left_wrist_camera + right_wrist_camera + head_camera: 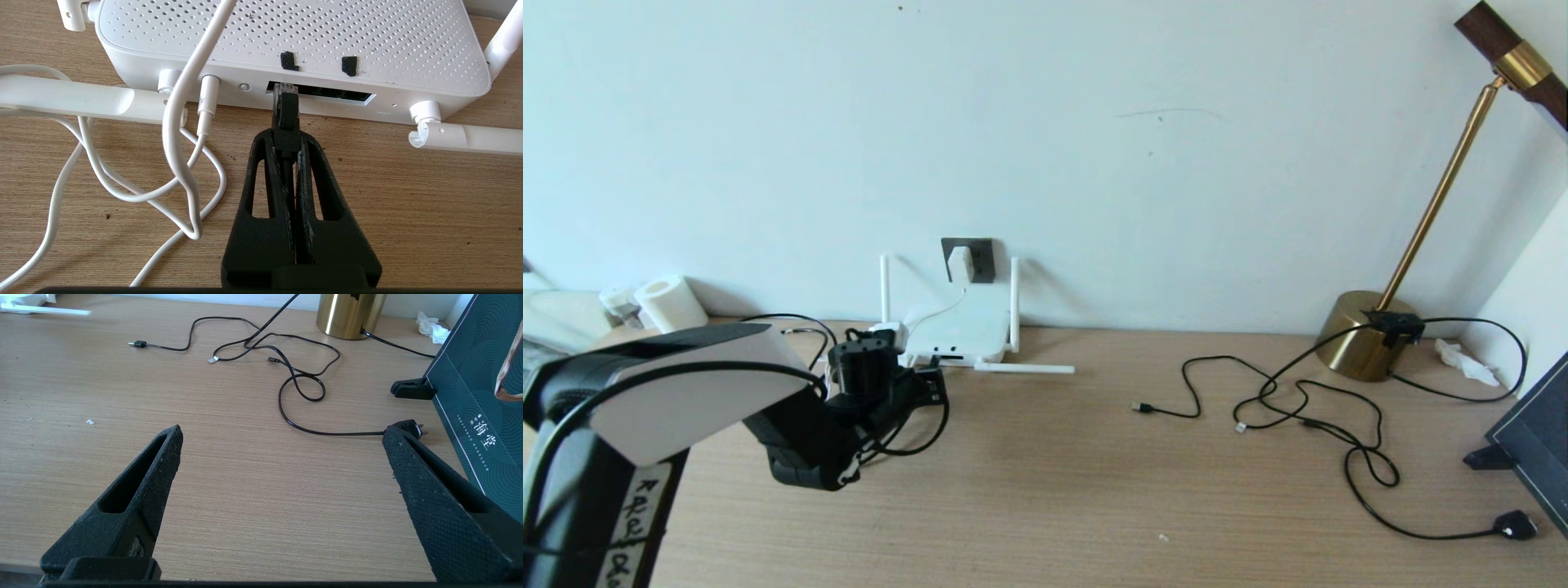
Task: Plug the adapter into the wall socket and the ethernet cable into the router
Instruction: Plug cable into router interface
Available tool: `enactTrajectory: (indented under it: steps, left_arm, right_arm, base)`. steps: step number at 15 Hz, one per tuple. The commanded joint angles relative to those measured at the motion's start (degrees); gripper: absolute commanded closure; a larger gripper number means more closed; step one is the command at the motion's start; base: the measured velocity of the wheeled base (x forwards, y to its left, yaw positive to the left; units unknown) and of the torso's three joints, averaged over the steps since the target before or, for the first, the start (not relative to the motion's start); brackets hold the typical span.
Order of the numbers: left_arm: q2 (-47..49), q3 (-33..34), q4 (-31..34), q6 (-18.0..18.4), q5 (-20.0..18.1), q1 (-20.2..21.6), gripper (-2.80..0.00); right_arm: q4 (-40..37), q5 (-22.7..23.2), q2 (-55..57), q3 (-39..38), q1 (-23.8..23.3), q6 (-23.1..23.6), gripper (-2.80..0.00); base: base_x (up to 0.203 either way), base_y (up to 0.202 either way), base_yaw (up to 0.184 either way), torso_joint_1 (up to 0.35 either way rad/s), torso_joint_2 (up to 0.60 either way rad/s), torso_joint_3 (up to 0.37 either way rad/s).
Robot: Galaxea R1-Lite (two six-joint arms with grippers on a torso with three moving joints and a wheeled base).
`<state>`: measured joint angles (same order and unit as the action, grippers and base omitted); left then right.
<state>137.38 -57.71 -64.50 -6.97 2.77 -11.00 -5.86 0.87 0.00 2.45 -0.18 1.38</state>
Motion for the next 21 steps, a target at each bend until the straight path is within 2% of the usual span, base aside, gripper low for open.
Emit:
enactTrajectory:
  steps: [1, 21]
  left_arm:
    - [-0.09, 0.12, -0.36, -0.06, 0.04, 0.01, 0.0]
    - [0.26, -0.74, -0.19, -0.14, 0.04, 0.45, 0.0]
  right_arm:
    - [-0.02, 0.01, 0.09, 0.01, 0.01, 0.03, -2.8]
    - [-0.02, 0.01, 0.09, 0.01, 0.01, 0.03, -2.8]
  base:
    - [0.0, 0.0, 0.0, 0.0, 0.0, 0.0]
    - [0.0, 0.0, 0.0, 0.0, 0.0, 0.0]
